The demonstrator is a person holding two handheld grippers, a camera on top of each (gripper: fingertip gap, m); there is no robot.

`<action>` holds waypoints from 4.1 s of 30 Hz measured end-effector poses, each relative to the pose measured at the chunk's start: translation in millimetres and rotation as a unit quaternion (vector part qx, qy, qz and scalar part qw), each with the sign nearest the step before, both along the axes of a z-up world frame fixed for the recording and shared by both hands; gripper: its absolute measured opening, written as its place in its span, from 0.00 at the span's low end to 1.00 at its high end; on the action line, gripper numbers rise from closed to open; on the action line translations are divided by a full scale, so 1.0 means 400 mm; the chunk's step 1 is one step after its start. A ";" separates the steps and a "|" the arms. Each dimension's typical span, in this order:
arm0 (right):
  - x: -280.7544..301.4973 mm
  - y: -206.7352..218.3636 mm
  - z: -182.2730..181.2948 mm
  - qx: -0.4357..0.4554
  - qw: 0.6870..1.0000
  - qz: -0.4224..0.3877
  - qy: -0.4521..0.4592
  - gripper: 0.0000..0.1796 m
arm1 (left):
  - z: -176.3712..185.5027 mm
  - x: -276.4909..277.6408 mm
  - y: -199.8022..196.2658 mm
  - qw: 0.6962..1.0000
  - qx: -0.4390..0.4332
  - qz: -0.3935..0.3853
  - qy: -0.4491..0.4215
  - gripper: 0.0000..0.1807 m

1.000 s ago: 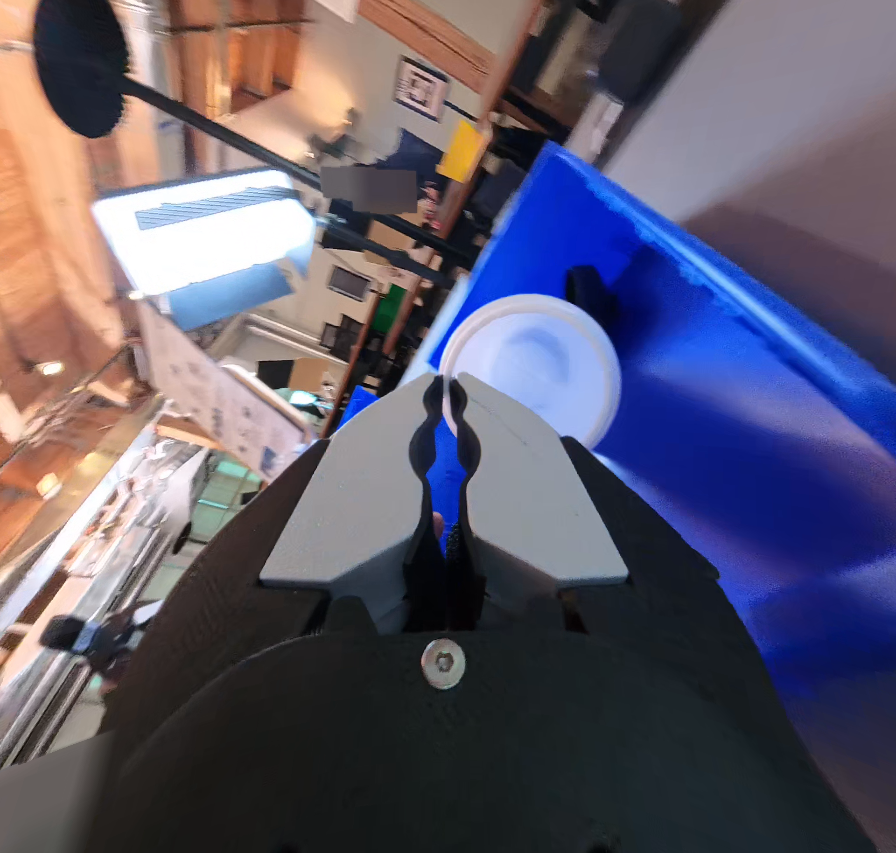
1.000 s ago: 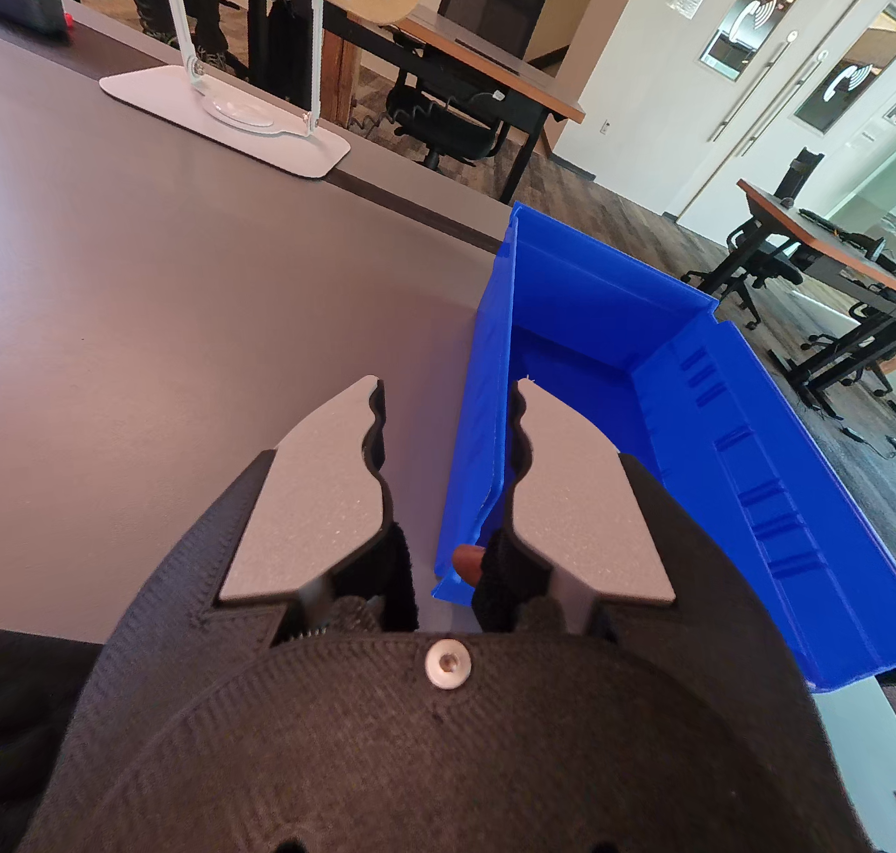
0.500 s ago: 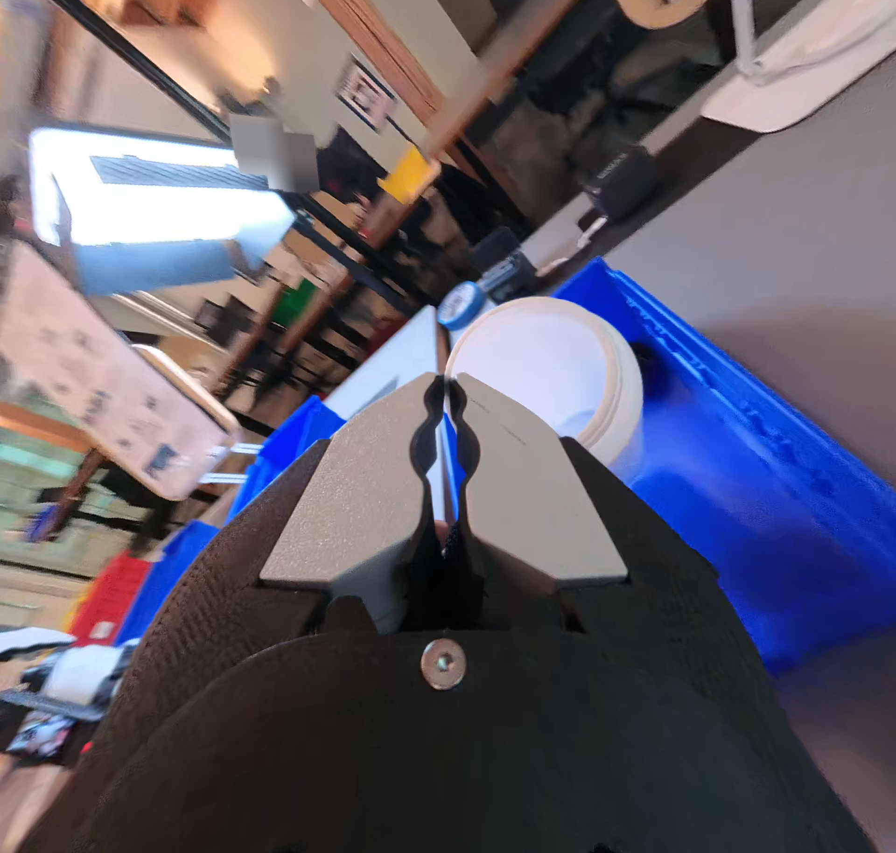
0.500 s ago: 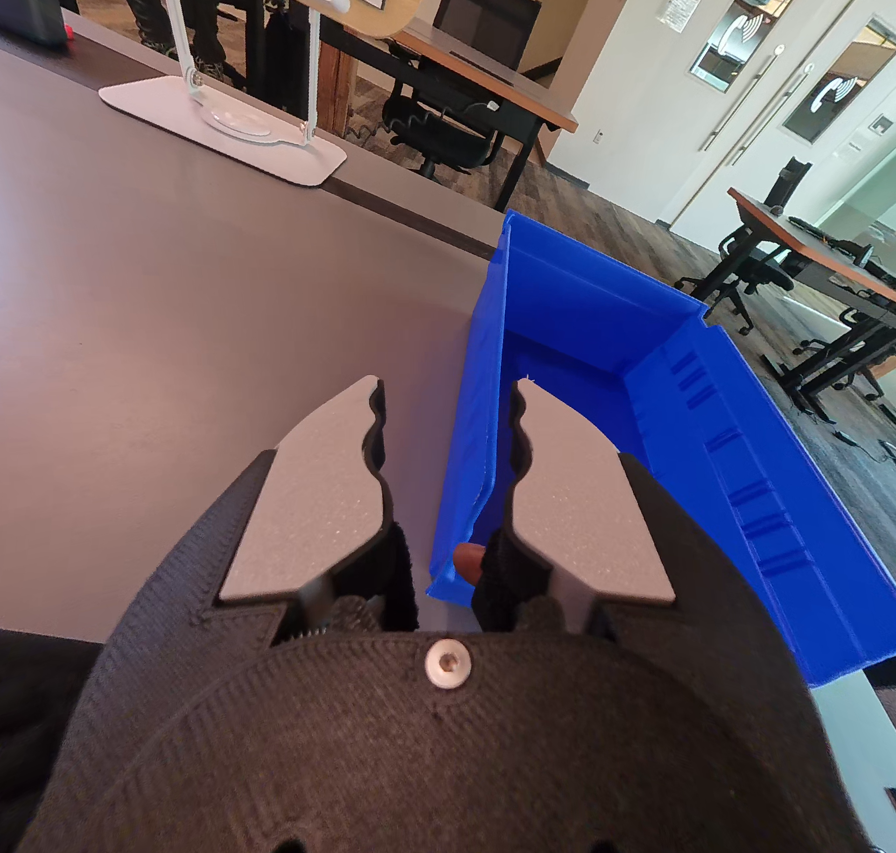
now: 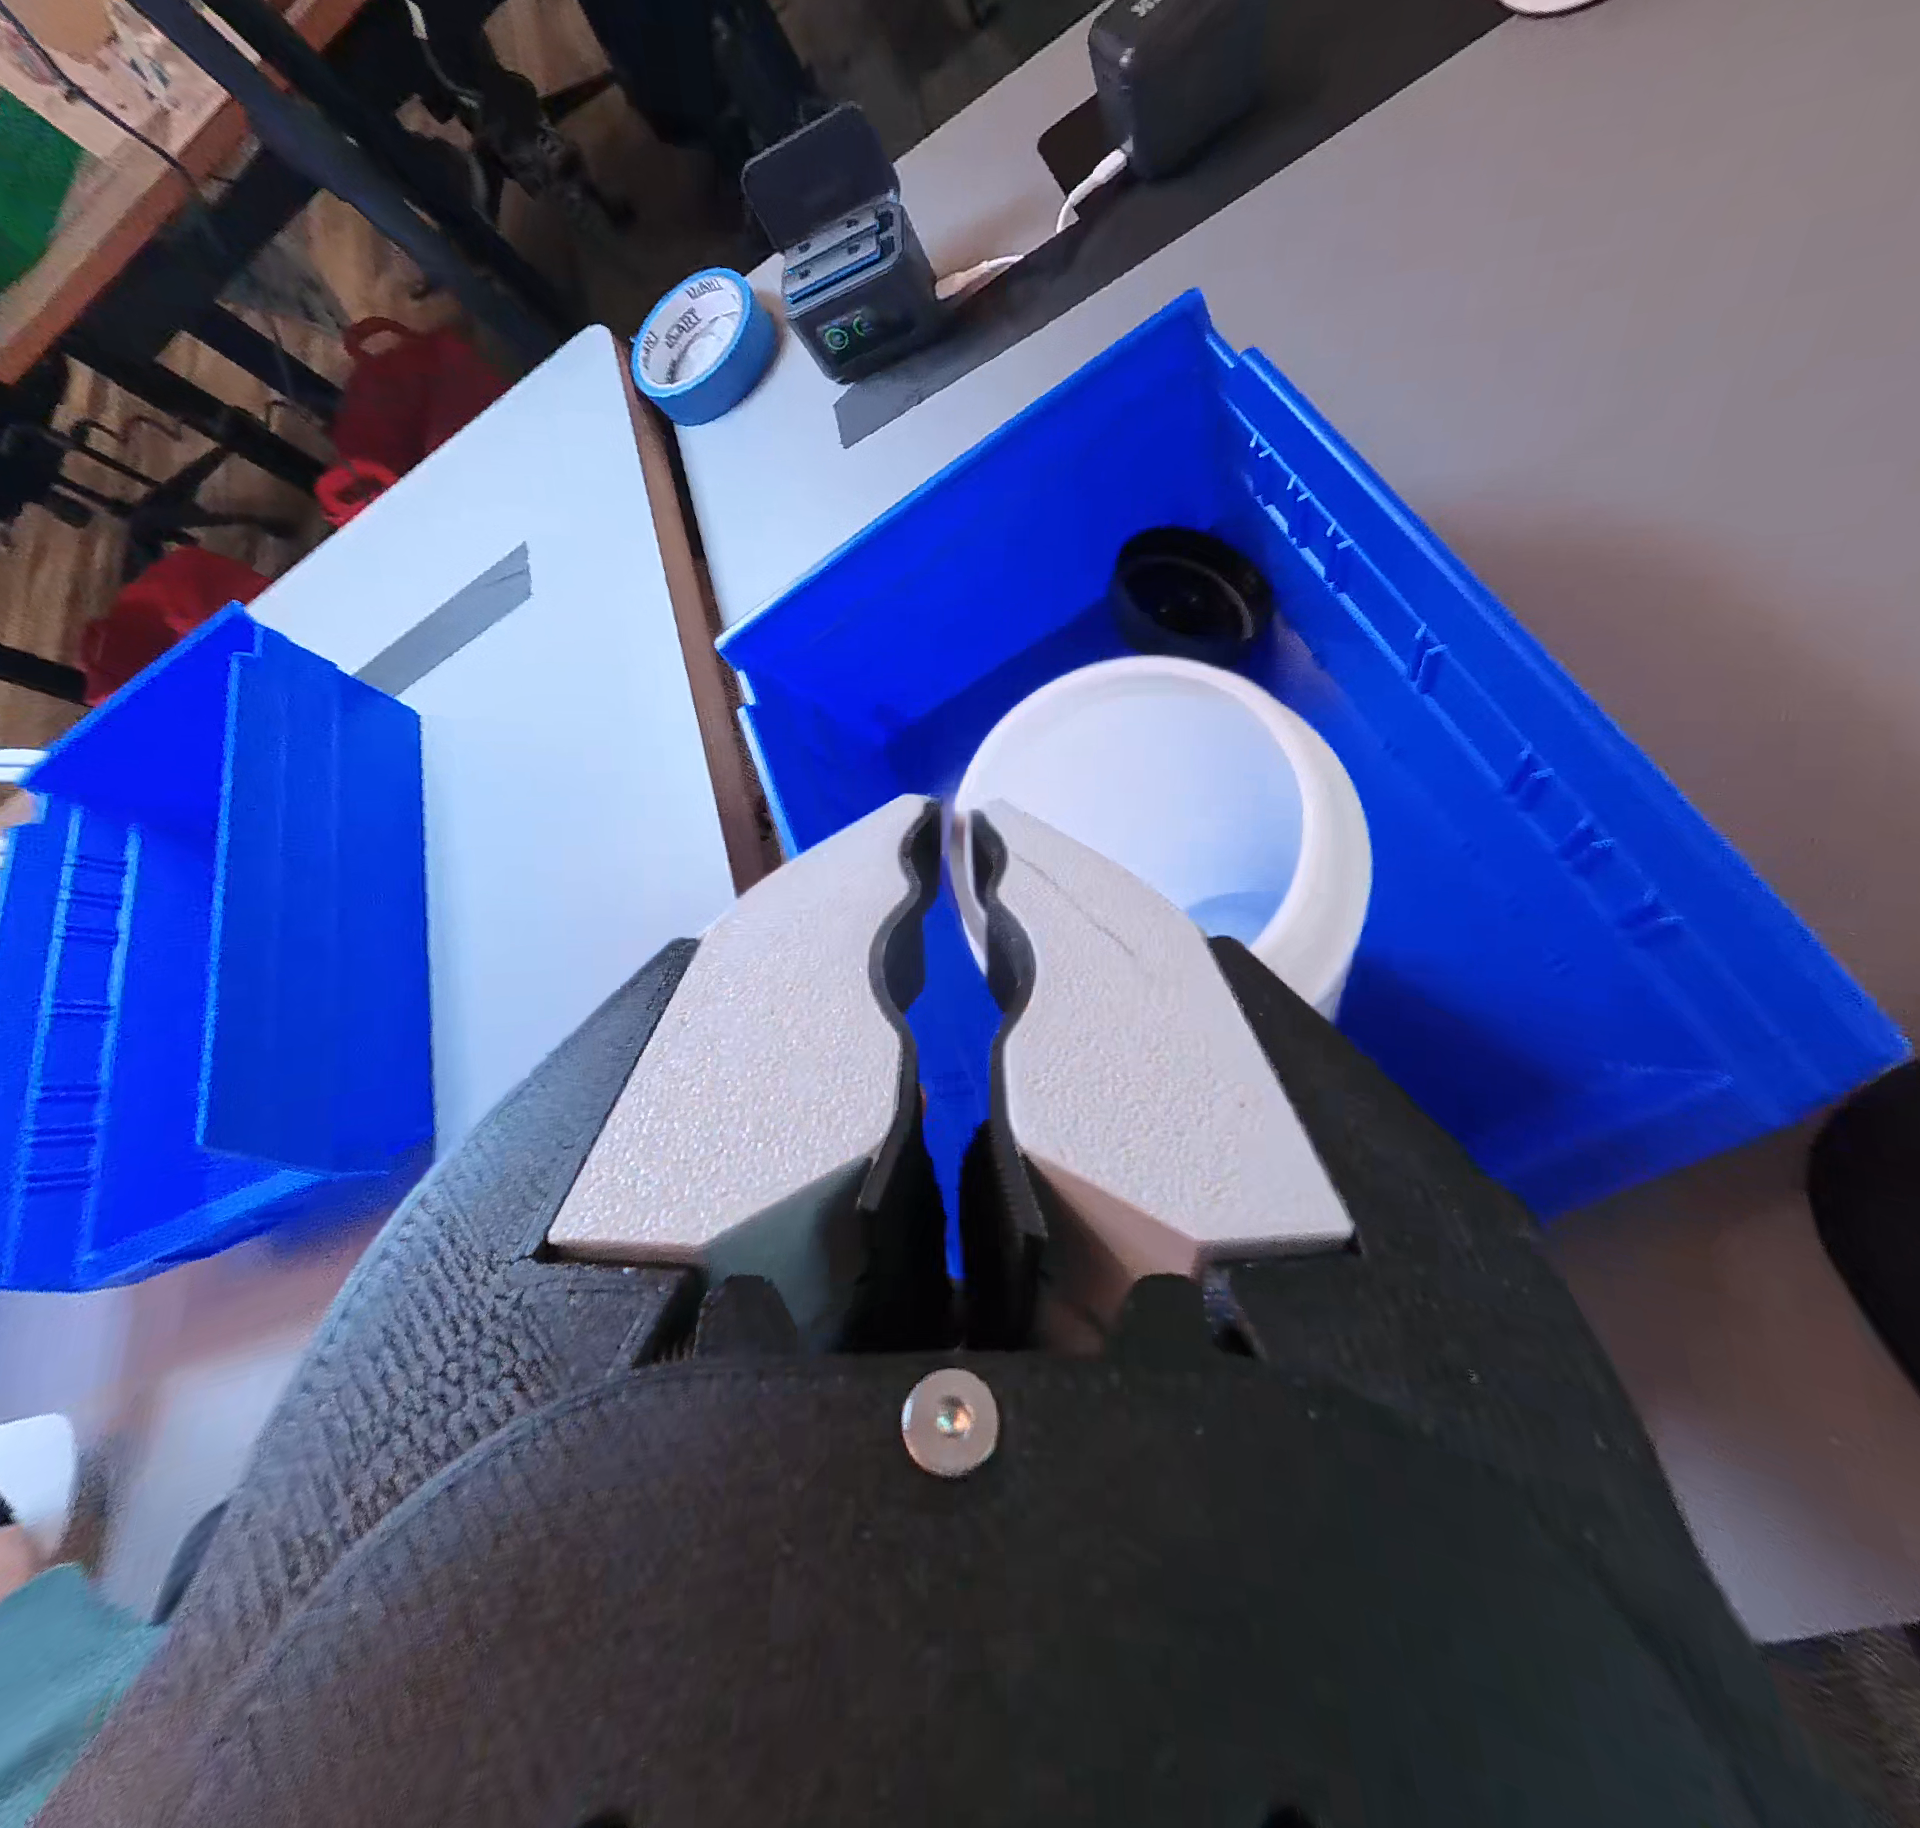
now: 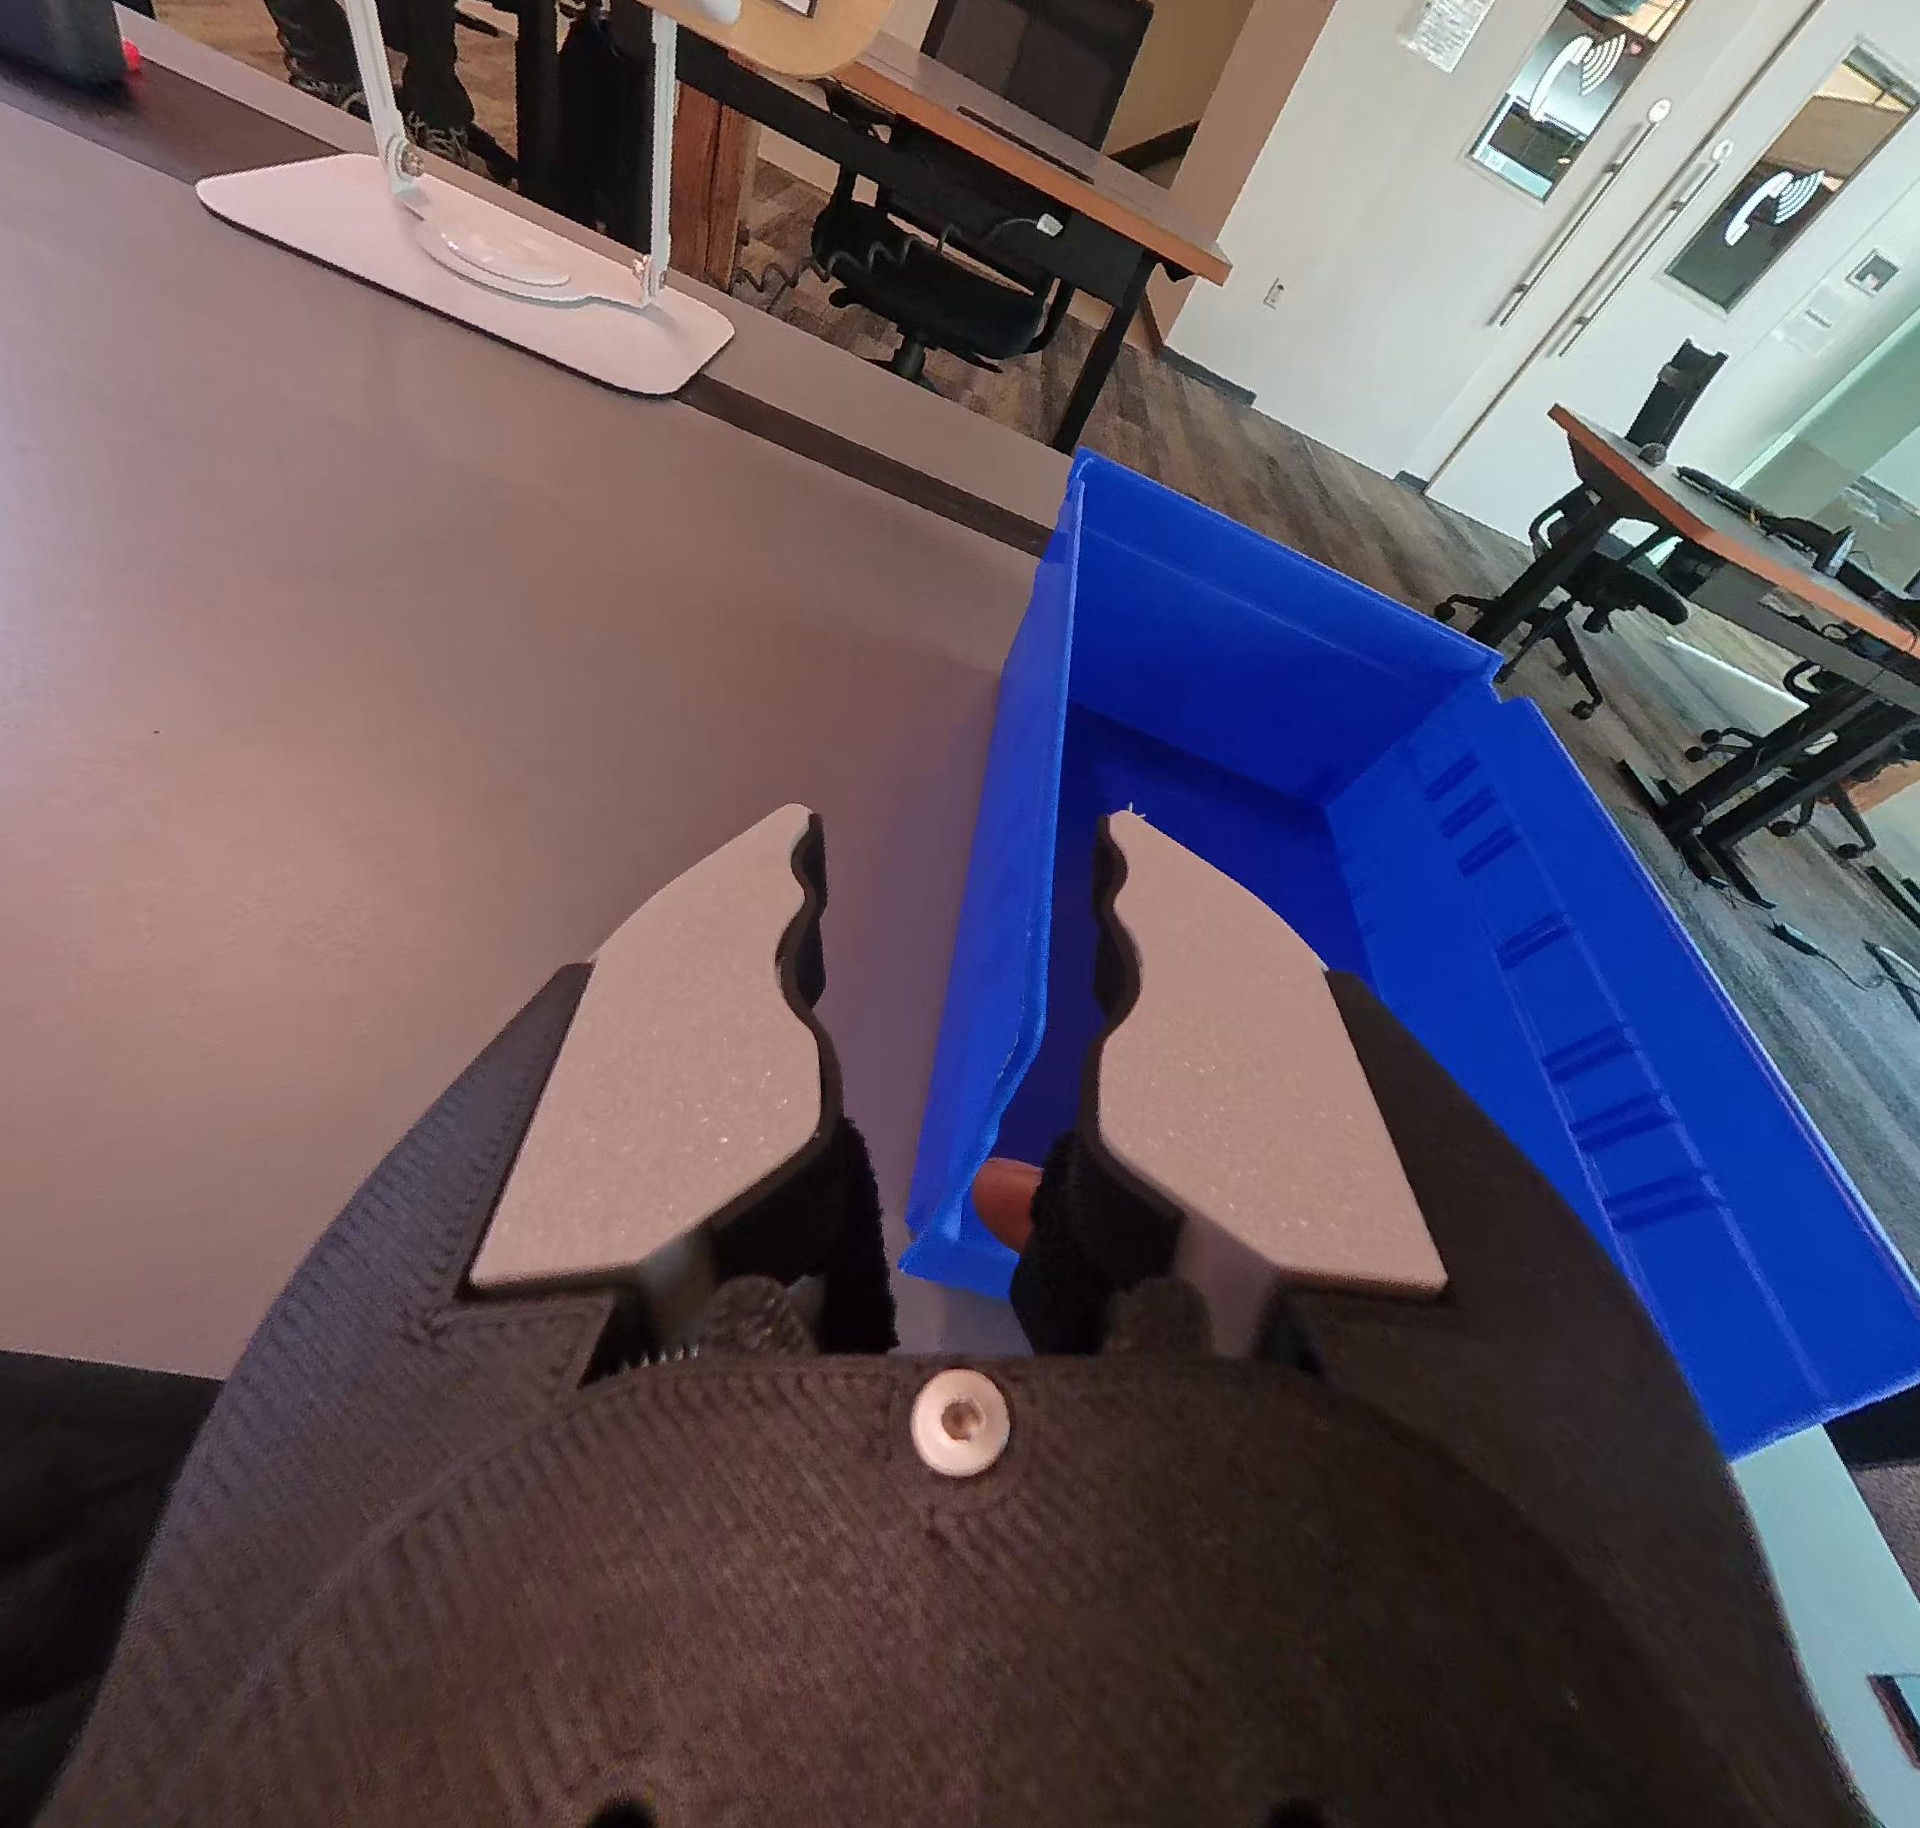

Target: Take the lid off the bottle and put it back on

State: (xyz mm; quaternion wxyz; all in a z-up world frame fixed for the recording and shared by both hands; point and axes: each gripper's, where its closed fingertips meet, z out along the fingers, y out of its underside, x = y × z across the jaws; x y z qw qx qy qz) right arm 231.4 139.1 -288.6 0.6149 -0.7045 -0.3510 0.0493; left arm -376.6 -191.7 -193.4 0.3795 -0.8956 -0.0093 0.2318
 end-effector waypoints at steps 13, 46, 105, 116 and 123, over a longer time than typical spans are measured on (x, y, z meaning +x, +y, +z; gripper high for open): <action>-0.003 0.003 -0.014 -0.003 1.000 -0.001 -0.014 0.28 | 0.144 0.021 -0.058 0.953 0.296 0.044 0.046 0.73; -0.023 -0.003 -0.022 0.014 0.999 0.017 -0.047 0.28 | -0.144 -0.008 0.044 0.903 0.375 0.208 -0.009 0.57; -0.091 -0.069 0.054 0.023 0.991 0.124 0.055 0.33 | -0.148 0.873 0.493 0.881 0.315 -0.307 -0.173 0.66; -0.189 -0.188 0.124 0.034 0.946 0.286 0.150 0.34 | 0.118 0.493 0.243 0.903 0.389 -0.180 -0.031 0.57; -0.232 -0.203 0.091 0.019 0.944 0.306 0.122 0.34 | -0.098 0.062 0.210 0.921 0.285 0.068 -0.258 0.46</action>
